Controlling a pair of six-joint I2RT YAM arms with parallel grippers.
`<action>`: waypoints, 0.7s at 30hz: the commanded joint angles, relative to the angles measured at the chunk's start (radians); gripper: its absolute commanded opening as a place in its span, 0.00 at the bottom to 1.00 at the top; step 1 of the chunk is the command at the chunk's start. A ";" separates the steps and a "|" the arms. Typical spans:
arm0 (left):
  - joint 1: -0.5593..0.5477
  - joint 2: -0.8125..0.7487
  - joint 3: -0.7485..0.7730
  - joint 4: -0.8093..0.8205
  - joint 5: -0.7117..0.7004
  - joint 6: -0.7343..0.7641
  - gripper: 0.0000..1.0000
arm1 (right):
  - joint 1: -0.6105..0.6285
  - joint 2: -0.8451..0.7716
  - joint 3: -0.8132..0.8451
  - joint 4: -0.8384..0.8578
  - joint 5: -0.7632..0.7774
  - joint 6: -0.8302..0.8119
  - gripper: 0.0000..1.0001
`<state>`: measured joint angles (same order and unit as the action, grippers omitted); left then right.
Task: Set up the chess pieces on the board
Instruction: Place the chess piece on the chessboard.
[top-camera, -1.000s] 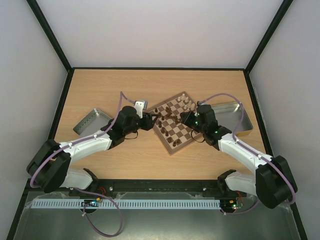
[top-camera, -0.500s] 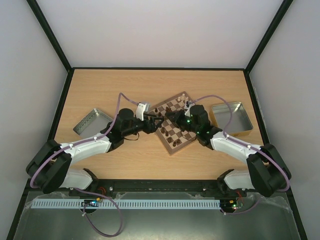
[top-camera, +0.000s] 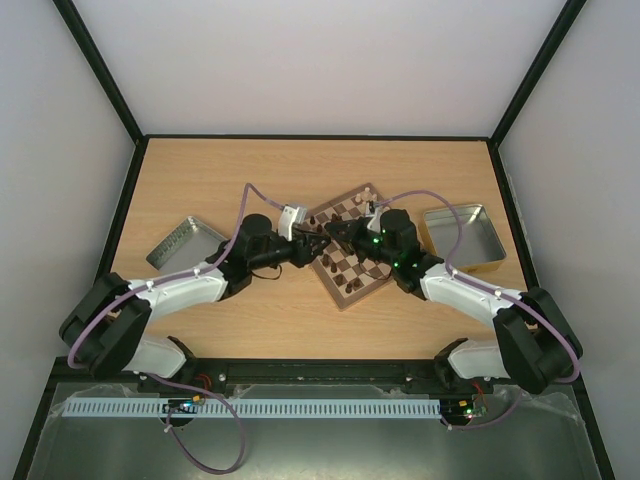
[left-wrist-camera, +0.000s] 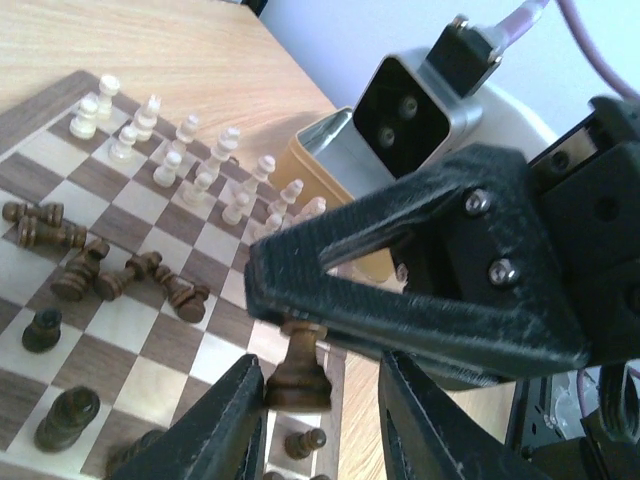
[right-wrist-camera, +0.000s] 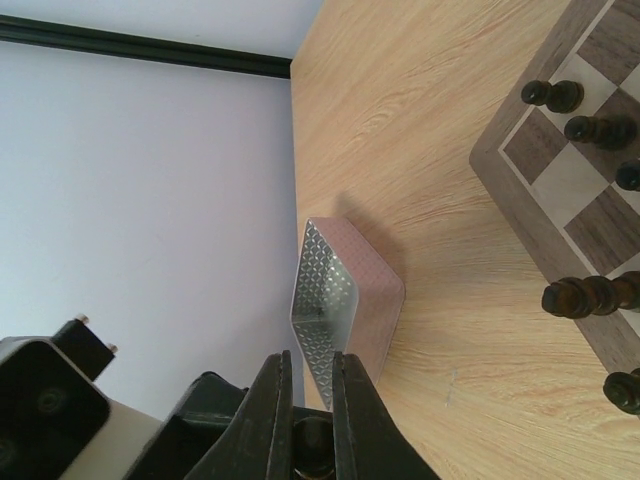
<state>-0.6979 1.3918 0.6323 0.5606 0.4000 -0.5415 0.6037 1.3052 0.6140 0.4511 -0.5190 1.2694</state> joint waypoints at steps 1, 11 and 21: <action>-0.002 0.011 0.047 0.024 0.007 0.027 0.33 | 0.007 -0.018 0.027 0.030 -0.016 0.004 0.02; -0.002 0.024 0.067 0.011 0.017 0.085 0.07 | 0.008 -0.033 0.034 -0.012 -0.029 -0.040 0.02; -0.002 -0.029 0.069 -0.026 0.068 0.249 0.02 | -0.016 -0.105 0.096 -0.158 -0.091 -0.217 0.40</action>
<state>-0.6964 1.4017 0.6708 0.5426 0.4229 -0.3927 0.6018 1.2556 0.6609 0.3424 -0.5541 1.1469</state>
